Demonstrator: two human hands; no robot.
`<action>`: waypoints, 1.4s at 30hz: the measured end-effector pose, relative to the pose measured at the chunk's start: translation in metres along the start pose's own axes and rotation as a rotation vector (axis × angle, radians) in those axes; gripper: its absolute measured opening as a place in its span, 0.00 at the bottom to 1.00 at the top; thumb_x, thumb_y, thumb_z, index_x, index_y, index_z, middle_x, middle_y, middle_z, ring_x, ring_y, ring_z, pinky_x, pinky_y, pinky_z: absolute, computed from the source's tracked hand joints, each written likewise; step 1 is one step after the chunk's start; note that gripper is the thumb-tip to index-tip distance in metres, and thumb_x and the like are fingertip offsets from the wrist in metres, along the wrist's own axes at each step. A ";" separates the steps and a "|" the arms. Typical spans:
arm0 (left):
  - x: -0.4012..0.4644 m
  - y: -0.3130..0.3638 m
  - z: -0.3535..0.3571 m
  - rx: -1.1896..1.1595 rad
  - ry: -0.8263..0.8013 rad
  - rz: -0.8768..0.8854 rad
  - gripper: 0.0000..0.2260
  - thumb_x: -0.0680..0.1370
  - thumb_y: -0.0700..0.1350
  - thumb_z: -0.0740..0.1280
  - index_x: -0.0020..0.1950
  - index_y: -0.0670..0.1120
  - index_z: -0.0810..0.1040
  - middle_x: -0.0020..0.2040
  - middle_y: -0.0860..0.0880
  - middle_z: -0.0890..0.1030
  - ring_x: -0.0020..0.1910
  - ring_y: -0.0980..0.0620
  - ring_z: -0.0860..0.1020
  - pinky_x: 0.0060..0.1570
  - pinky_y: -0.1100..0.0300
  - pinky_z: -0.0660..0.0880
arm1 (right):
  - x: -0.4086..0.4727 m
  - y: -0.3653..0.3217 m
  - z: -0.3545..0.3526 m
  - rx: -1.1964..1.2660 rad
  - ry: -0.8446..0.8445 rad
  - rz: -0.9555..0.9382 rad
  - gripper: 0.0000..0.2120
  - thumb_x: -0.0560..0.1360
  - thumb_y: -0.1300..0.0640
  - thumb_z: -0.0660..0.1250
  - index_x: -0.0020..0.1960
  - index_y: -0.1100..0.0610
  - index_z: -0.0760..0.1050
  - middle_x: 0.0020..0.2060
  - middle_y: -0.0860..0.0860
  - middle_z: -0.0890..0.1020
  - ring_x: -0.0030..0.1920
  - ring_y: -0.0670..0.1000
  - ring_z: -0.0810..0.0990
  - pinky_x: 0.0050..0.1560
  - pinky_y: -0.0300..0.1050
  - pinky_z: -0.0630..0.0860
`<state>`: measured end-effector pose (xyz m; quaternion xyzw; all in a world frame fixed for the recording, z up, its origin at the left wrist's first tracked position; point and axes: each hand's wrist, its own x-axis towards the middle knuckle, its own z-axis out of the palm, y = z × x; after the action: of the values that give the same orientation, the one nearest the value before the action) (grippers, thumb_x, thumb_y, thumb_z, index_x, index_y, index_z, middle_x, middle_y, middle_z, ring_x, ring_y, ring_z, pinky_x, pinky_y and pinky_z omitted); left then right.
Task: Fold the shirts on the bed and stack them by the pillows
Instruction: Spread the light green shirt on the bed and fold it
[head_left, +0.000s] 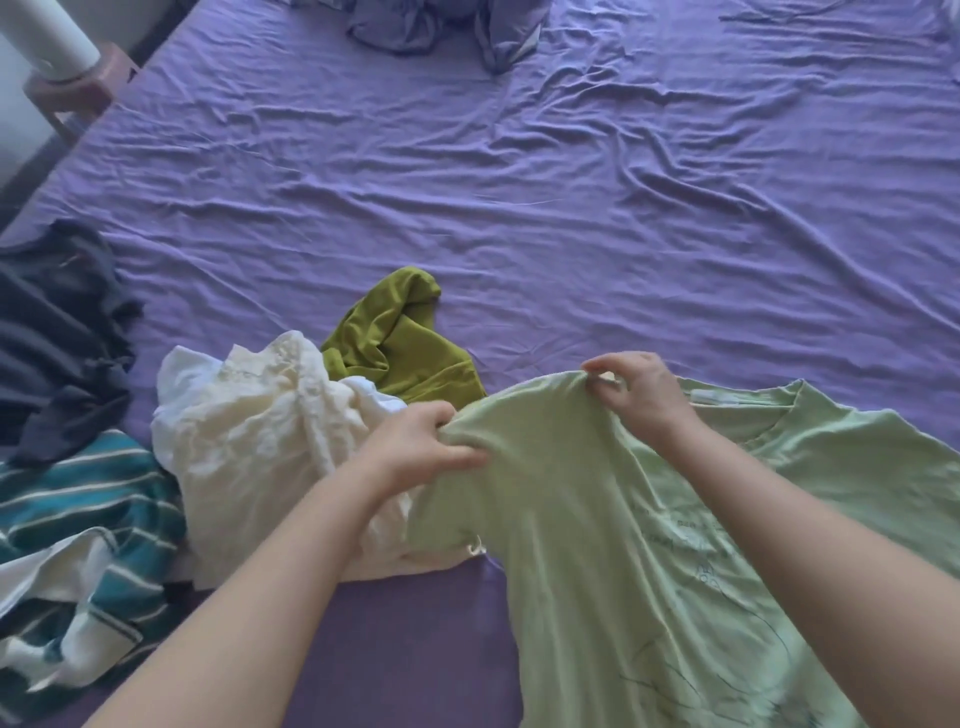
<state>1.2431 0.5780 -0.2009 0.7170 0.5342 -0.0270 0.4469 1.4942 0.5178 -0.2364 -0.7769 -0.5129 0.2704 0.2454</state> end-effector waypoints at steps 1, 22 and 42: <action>-0.001 0.003 -0.011 -0.060 0.015 -0.007 0.16 0.68 0.55 0.74 0.37 0.45 0.73 0.32 0.54 0.73 0.33 0.56 0.71 0.33 0.61 0.67 | -0.005 -0.002 0.006 0.002 -0.016 -0.023 0.15 0.74 0.63 0.66 0.60 0.55 0.78 0.57 0.54 0.79 0.65 0.57 0.69 0.66 0.44 0.61; -0.005 -0.021 -0.005 0.016 0.310 -0.028 0.26 0.76 0.47 0.66 0.73 0.52 0.64 0.44 0.50 0.79 0.53 0.47 0.77 0.57 0.52 0.72 | 0.015 -0.015 0.086 -0.648 -0.255 -0.218 0.20 0.80 0.53 0.54 0.71 0.46 0.61 0.68 0.49 0.68 0.72 0.53 0.57 0.72 0.59 0.44; -0.002 -0.040 -0.014 0.638 0.505 -0.070 0.19 0.73 0.48 0.63 0.65 0.55 0.74 0.58 0.51 0.78 0.62 0.48 0.69 0.60 0.53 0.60 | -0.054 -0.023 0.136 -0.510 -0.248 -0.220 0.30 0.76 0.33 0.42 0.75 0.40 0.47 0.77 0.49 0.45 0.76 0.53 0.37 0.70 0.60 0.34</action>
<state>1.2047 0.5872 -0.2166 0.7852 0.6160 -0.0297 0.0557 1.3698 0.4900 -0.3114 -0.7145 -0.6712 0.1975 0.0057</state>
